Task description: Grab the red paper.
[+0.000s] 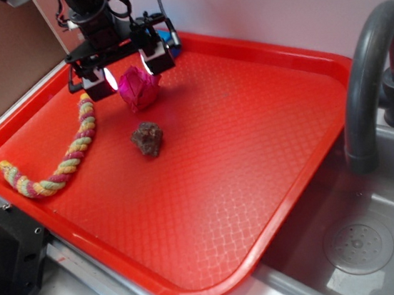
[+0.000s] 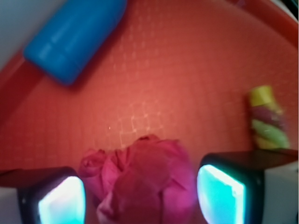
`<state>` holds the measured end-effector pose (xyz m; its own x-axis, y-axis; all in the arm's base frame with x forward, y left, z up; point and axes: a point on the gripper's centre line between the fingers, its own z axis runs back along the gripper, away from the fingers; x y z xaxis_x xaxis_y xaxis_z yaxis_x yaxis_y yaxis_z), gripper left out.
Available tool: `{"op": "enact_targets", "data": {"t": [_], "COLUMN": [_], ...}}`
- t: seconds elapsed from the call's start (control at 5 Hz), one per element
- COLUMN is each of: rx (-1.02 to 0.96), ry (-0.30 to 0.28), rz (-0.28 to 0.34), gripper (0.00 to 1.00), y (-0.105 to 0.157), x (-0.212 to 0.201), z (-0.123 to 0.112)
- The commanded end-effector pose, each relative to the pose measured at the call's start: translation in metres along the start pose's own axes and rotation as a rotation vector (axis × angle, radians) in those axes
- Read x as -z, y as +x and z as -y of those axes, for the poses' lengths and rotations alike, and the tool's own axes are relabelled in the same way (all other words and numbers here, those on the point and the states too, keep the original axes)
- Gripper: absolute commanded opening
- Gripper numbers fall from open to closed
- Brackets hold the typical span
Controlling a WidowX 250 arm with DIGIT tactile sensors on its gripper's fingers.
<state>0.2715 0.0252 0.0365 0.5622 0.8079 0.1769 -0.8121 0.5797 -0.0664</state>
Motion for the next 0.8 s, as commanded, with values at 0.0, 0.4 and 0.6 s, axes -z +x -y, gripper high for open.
{"op": "enact_targets", "data": {"t": [0.0,0.4,0.6], "rx": [0.022,0.022,0.06], "ry": [0.009,0.006,-0.06], "rz": [-0.041,-0.008,-0.025], "gripper": [0.27,0.0,0.0], "y": [-0.002,-0.006,-0.006], "x": [0.019,0.009,-0.021], "z": [-0.001,-0.001,0.001]}}
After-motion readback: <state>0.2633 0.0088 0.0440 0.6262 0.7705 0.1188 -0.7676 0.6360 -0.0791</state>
